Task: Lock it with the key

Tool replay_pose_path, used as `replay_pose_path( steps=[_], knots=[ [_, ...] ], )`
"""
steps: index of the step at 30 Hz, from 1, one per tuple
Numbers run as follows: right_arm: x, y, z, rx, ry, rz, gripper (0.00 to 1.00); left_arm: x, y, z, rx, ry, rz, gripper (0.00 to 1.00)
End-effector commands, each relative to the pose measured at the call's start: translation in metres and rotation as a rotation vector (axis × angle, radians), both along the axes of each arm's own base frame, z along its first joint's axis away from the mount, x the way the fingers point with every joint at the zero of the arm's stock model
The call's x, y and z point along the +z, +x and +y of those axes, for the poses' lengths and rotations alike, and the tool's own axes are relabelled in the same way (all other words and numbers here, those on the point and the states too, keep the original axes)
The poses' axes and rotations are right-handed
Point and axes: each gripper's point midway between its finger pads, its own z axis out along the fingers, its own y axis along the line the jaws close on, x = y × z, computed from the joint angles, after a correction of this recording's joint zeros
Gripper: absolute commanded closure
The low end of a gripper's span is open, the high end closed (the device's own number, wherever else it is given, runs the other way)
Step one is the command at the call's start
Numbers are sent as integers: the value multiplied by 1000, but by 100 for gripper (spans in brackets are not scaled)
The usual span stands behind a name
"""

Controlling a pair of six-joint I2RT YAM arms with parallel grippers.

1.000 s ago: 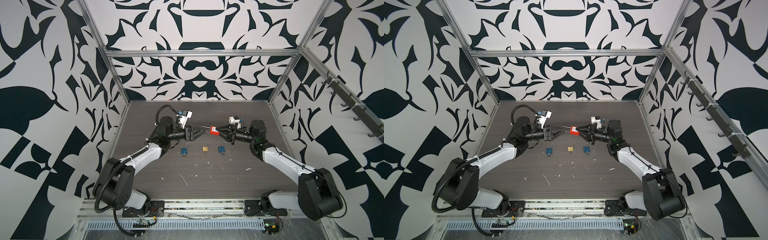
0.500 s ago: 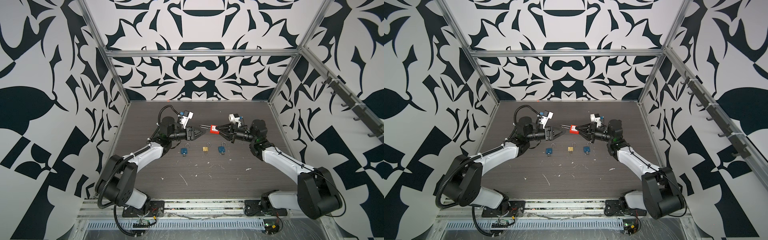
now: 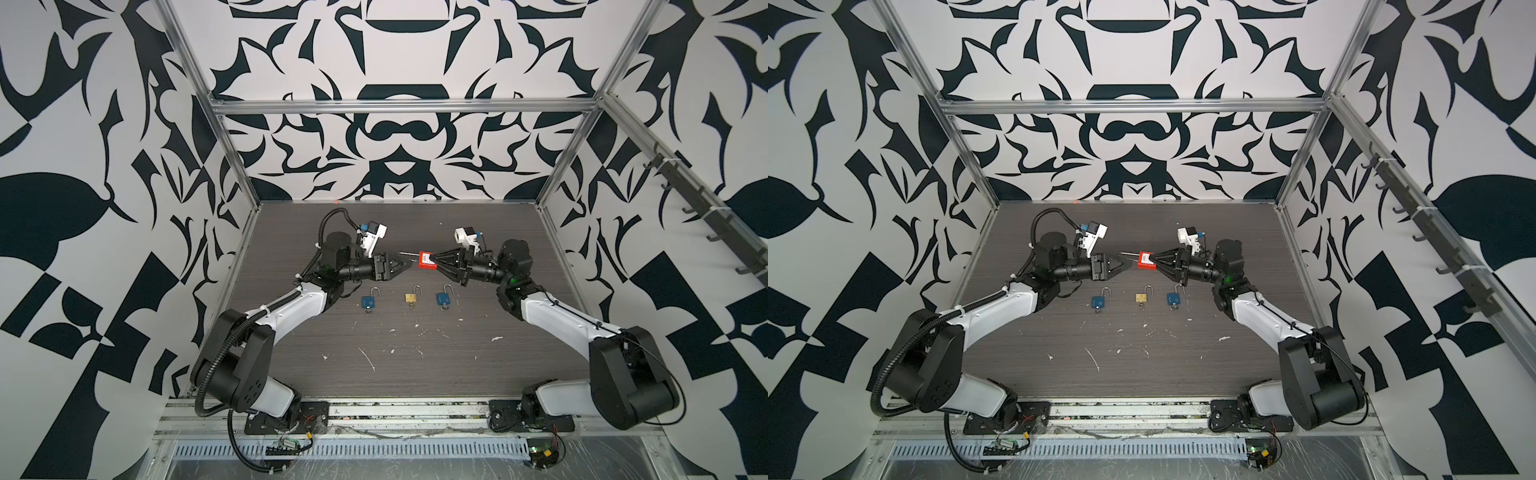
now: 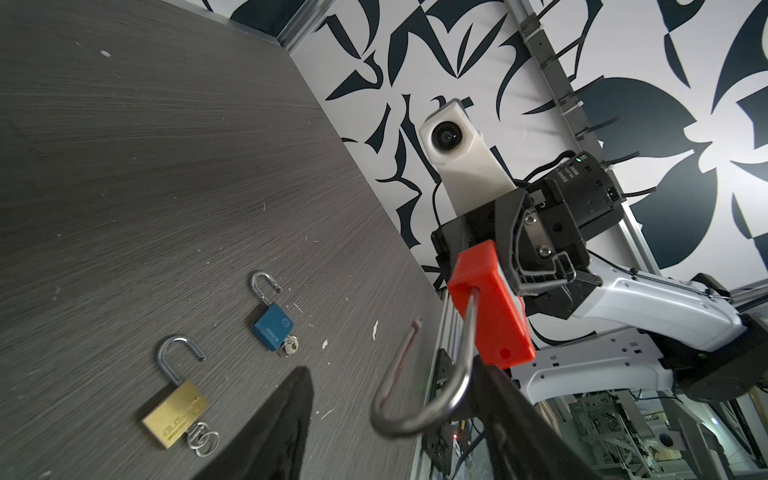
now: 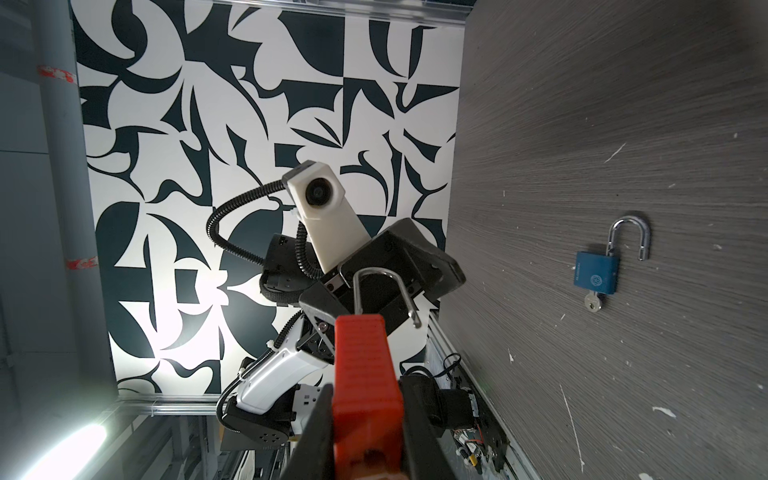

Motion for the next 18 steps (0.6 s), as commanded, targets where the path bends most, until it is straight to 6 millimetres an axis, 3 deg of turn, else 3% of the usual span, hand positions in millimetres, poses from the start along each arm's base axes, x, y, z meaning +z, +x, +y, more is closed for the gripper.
replay_pose_path(
  steps=[1,18],
  knots=[
    [17,-6,1,19,29,-74,100,18,3,-1,9,-6,-56,35],
    [1,0,3,-2,-10,-33,100,28,4,-1,8,-8,-60,55]
  ],
)
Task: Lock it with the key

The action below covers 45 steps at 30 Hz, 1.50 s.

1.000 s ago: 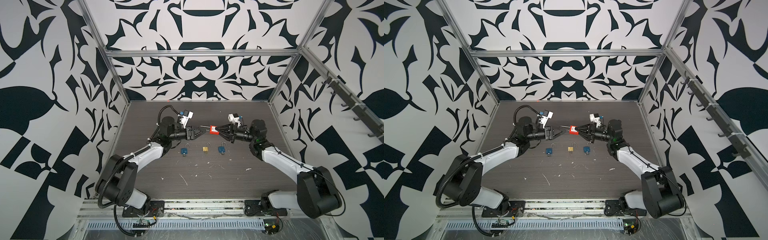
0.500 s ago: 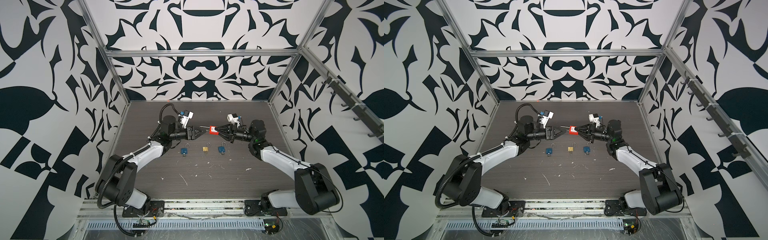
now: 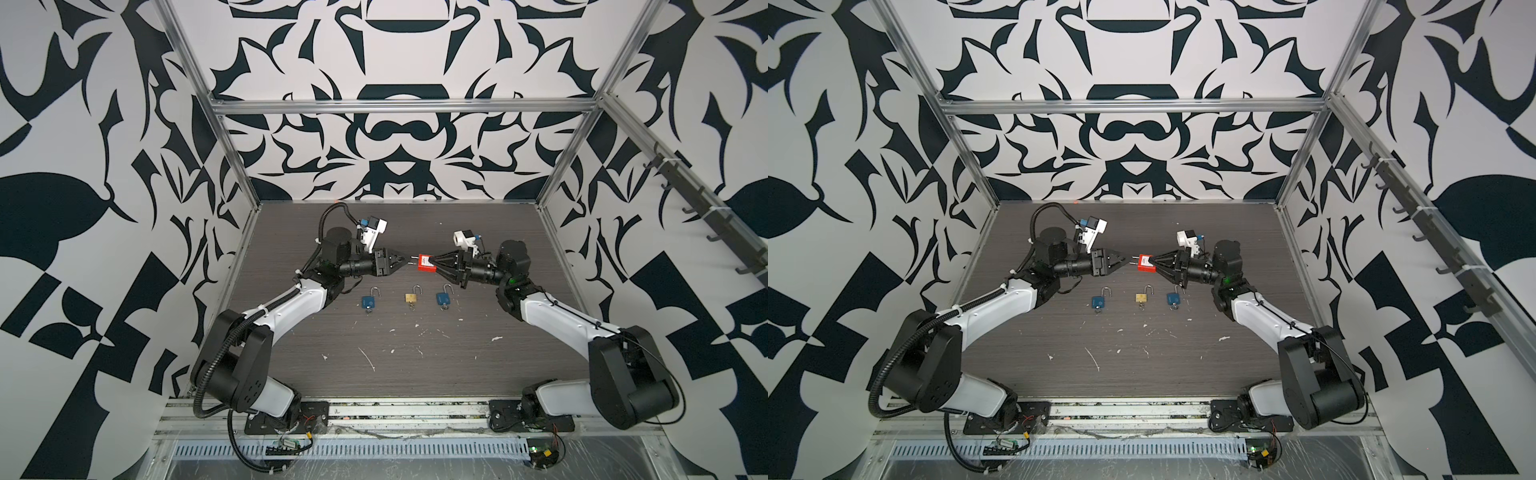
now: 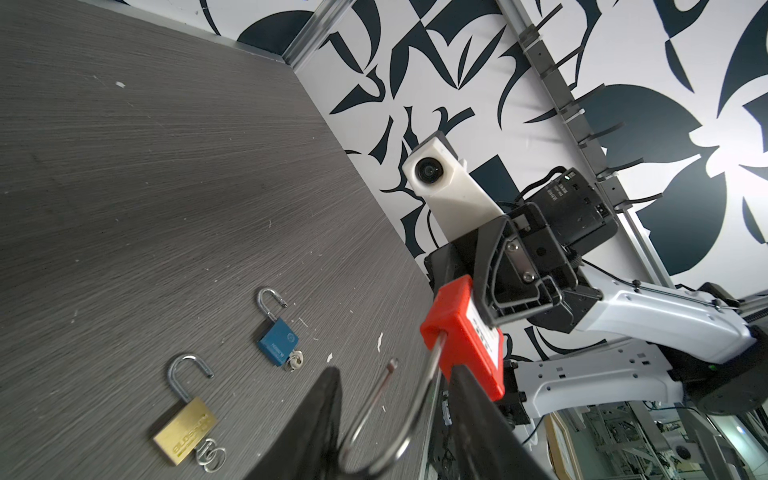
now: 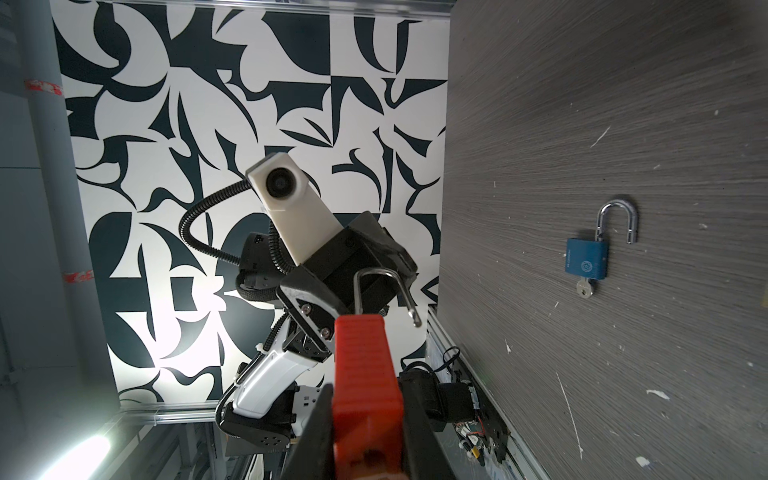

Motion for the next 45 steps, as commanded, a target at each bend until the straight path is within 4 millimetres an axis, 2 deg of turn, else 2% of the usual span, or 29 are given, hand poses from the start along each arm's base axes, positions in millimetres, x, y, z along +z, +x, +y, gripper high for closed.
replay_pose_path(
  steps=[1,4,9,16,21,32,39,45],
  knots=[
    [11,1,2,-2,3,-83,100,17,-4,0,-9,-11,-31,57],
    [11,2,2,0,-5,-119,100,15,-5,1,-11,-6,-21,63],
    [3,-2,1,17,-66,-187,100,12,-6,2,-4,6,-2,82],
    [1,-9,-2,28,-109,-288,100,24,-10,0,-34,-26,19,100],
    [-1,-11,-4,36,-72,-354,100,38,-19,-1,-65,-80,30,100],
    [20,-17,-5,39,17,-442,100,56,-27,-5,-91,-126,28,100],
    [35,-25,-7,40,70,-490,100,56,-26,-9,-87,-126,20,100],
    [43,-23,-6,38,127,-451,100,53,-27,-15,-87,-114,-2,100]
  ],
)
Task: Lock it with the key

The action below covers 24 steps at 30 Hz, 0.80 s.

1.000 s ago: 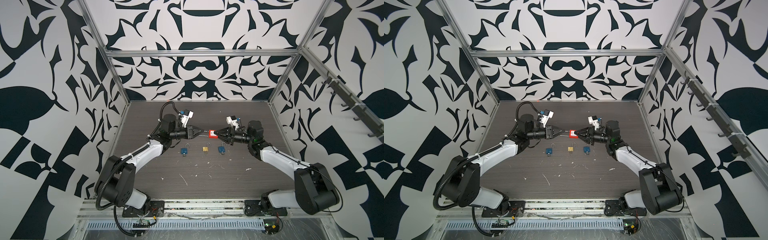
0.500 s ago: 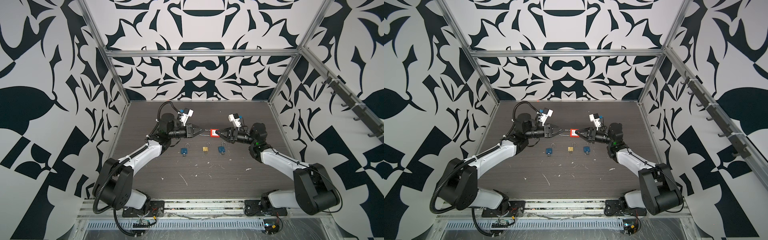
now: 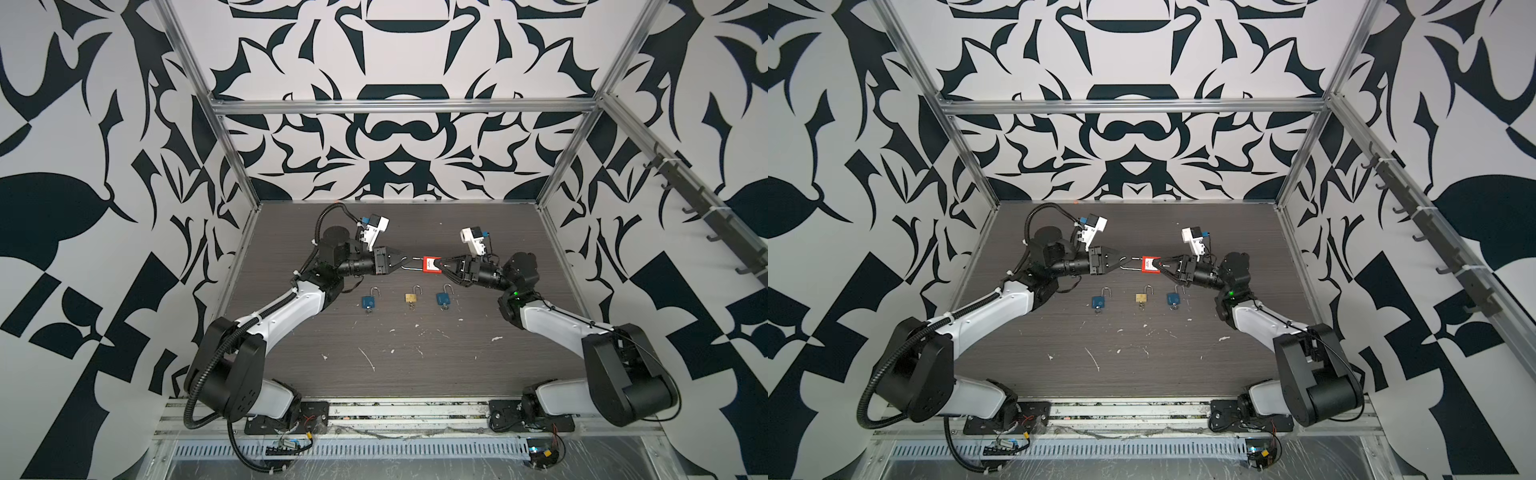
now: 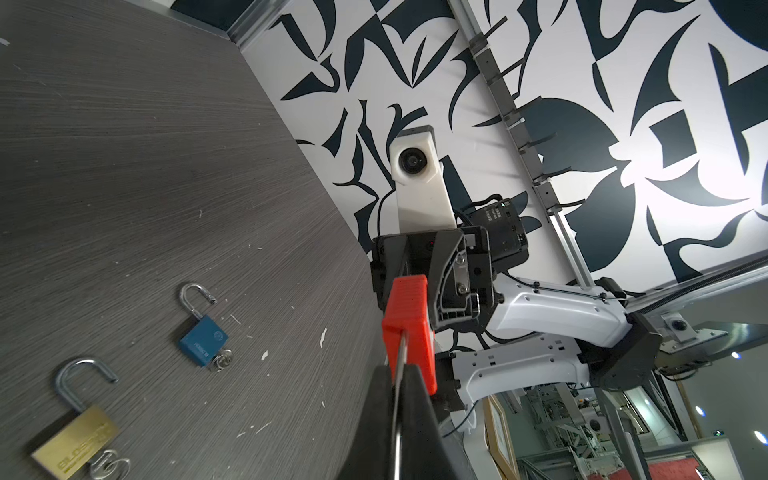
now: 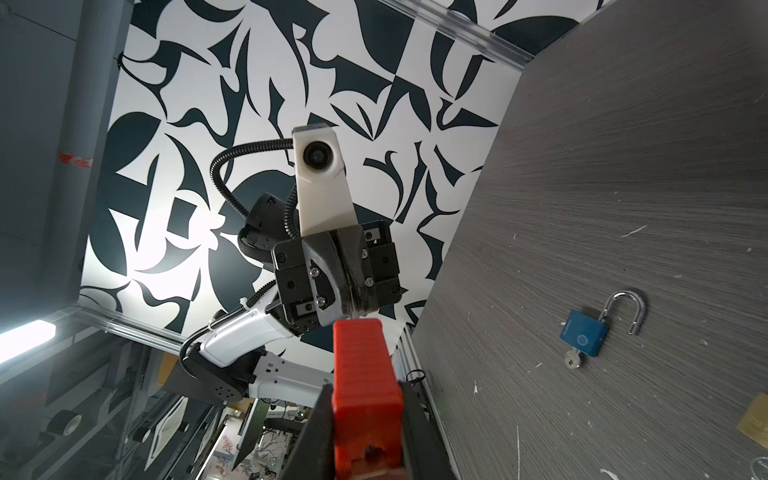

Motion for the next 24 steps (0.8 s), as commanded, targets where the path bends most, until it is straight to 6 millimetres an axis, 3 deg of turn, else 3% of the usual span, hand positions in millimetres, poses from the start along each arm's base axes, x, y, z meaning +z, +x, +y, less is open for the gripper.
replay_pose_path(
  steps=[1,12,20,24],
  knots=[
    [31,-10,2,38,91,-81,100,19,-4,-9,-11,-20,-75,100],
    [26,-12,13,58,73,-81,100,11,-3,-25,-41,-24,-55,100],
    [-3,-18,12,-6,-170,-141,100,25,-6,-31,-101,-110,-15,100],
    [-6,-21,10,-9,-212,-162,100,29,-7,-30,-104,-117,-5,100]
  ],
)
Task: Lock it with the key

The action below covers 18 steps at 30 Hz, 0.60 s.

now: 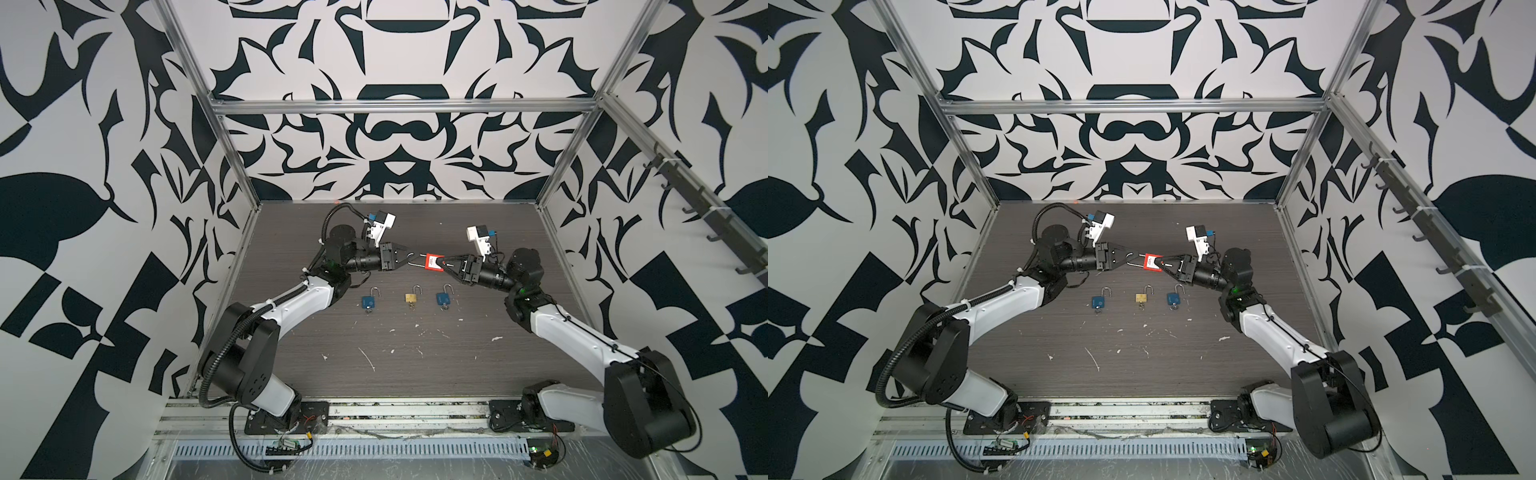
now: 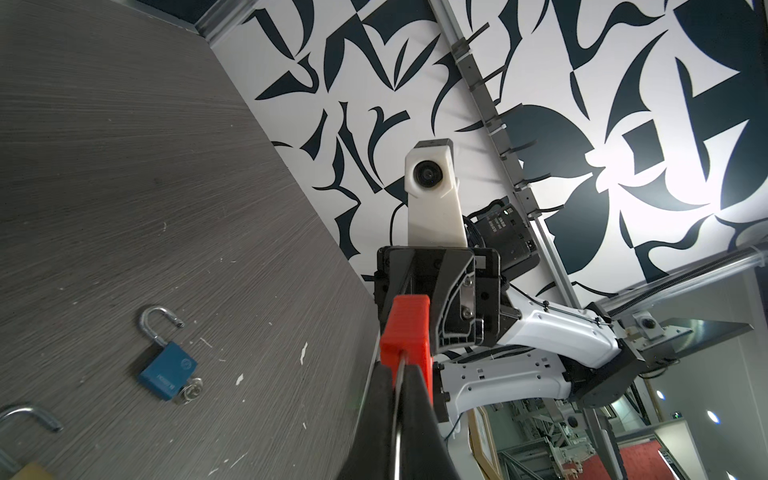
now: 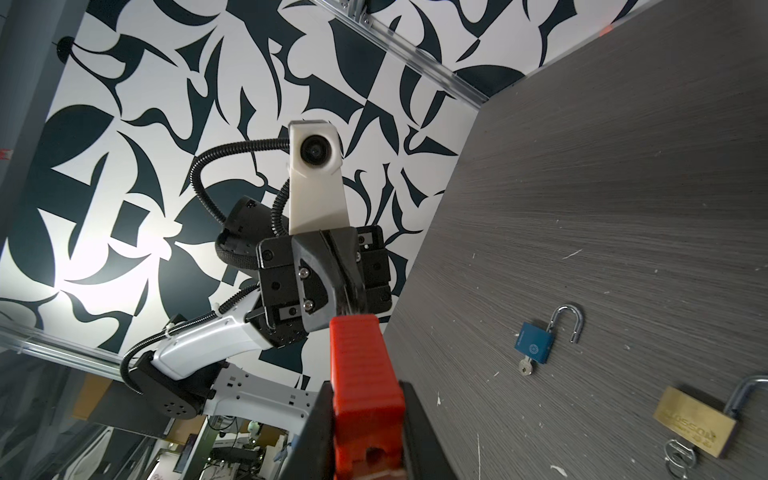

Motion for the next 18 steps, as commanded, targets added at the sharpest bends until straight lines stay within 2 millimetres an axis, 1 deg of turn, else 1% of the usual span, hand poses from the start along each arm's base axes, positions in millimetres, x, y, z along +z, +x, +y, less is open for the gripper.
replay_pose_path(
  steps=[1,4,9,11,15,18],
  knots=[
    [-11,-19,16,100,-86,-63,100,24,-13,-12,-52,-57,-28,100],
    [-10,-18,19,106,-71,-63,100,29,-16,-15,-65,-76,-30,100],
    [1,-25,36,151,-46,-70,100,20,-22,-30,-84,-56,-24,100],
    [3,-27,42,165,-47,-66,100,17,-22,-34,-94,-56,-18,100],
    [-5,-21,41,135,-49,-11,100,13,-21,-35,-92,-61,-8,100],
    [-12,-11,37,98,-31,50,100,10,-19,-32,-82,-55,-5,100]
  ],
)
